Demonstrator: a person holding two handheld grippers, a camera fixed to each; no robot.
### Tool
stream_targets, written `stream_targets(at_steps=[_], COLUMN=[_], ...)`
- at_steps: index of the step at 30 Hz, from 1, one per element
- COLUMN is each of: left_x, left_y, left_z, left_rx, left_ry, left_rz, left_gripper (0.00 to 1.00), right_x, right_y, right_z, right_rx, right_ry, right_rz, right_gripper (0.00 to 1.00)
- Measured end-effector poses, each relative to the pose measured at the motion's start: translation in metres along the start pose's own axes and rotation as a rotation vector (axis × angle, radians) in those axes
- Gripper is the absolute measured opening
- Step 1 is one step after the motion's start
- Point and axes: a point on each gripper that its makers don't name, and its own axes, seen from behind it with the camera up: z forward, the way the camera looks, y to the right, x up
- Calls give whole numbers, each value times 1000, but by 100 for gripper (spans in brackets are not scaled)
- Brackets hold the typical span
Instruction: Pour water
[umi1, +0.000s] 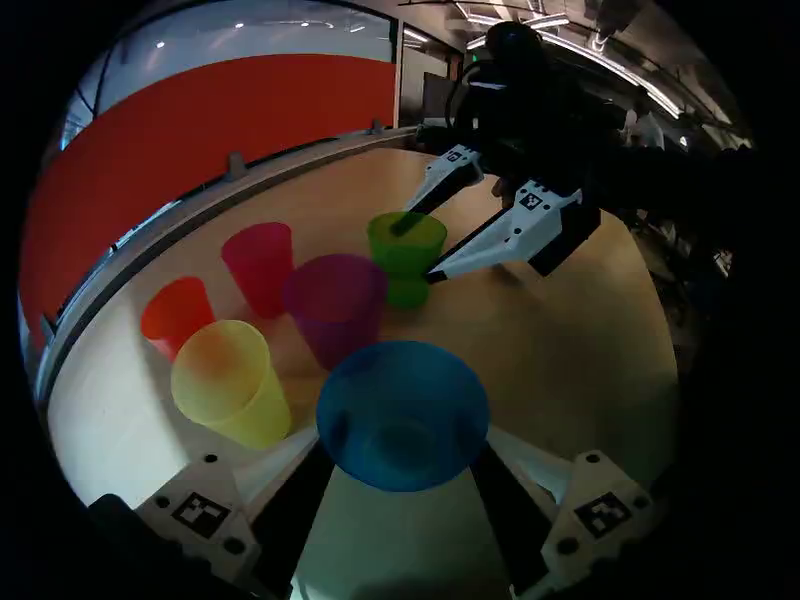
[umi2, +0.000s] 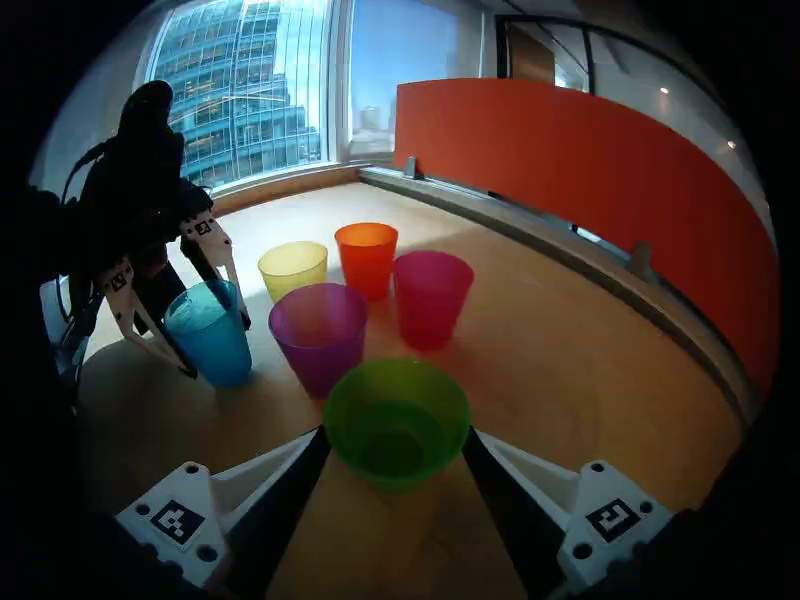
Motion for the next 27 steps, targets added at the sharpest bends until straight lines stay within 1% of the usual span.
stream_targets(at_steps=[11, 13, 14, 15, 18, 27], left_x=[0, 0, 0, 0, 0, 2], left_y=[-2, -3, -3, -3, -2, -1], left_z=[-3, -3, -4, -4, -4, -8], left_rx=[1, 2, 2, 2, 3, 10], left_ry=[6, 8, 9, 9, 9, 22], left_rz=[-13, -14, -14, -15, -14, -18], left_gripper=[83, 83, 83, 83, 83, 83], right_x=[3, 3, 3, 3, 3, 4], right_y=[-1, -1, -1, -1, 1, 3], right_z=[10, 12, 12, 13, 13, 9], right_rx=[3, 4, 4, 3, 0, -13], right_ry=[6, 8, 9, 11, 15, 21], right_rz=[0, 8, 12, 14, 18, 21], right_gripper=[99, 97, 93, 91, 90, 89])
